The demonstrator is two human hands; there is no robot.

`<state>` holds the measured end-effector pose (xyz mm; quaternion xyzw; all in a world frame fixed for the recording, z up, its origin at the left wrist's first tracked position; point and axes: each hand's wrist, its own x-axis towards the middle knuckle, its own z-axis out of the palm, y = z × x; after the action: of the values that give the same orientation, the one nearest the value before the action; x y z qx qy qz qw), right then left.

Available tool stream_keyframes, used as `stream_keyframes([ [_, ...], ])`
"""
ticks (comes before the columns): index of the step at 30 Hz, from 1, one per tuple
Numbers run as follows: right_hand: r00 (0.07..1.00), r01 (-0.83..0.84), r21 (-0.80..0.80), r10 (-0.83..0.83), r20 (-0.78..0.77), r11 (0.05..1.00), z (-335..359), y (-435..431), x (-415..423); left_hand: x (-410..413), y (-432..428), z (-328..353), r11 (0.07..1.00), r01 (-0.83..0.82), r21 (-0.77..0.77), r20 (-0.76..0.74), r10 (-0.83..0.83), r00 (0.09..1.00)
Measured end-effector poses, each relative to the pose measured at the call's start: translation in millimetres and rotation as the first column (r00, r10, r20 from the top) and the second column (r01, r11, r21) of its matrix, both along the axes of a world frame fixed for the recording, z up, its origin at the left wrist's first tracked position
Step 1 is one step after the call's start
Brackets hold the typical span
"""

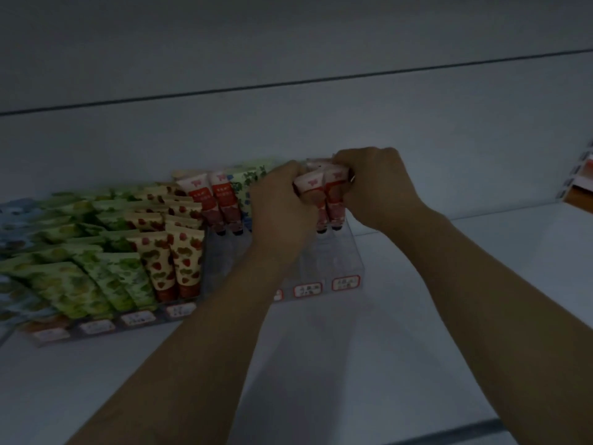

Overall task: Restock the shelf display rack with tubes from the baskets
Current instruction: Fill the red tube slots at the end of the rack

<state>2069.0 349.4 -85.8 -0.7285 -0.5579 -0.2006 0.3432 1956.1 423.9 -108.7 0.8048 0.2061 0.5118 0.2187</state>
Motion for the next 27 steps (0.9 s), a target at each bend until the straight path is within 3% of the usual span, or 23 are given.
stream_keyframes([
  [4,0.999,0.026,-0.037,-0.027,-0.04,0.999,5.0,-1.5,-5.6,-1.7,2.9,2.8,0.998,0.036,0.058,-0.019,-0.035,0.999],
  [15,0.952,0.073,0.053,-0.054,-0.3,0.996,-2.8,1.2,-9.7,5.8,5.9,-0.2,0.998,0.059,-0.009,-0.07,-0.059,0.996],
  [27,0.927,0.088,0.043,-0.066,-0.368,0.995,-1.9,2.4,-11.6,4.5,4.7,8.0,0.997,0.057,-0.047,-0.139,-0.063,0.988],
])
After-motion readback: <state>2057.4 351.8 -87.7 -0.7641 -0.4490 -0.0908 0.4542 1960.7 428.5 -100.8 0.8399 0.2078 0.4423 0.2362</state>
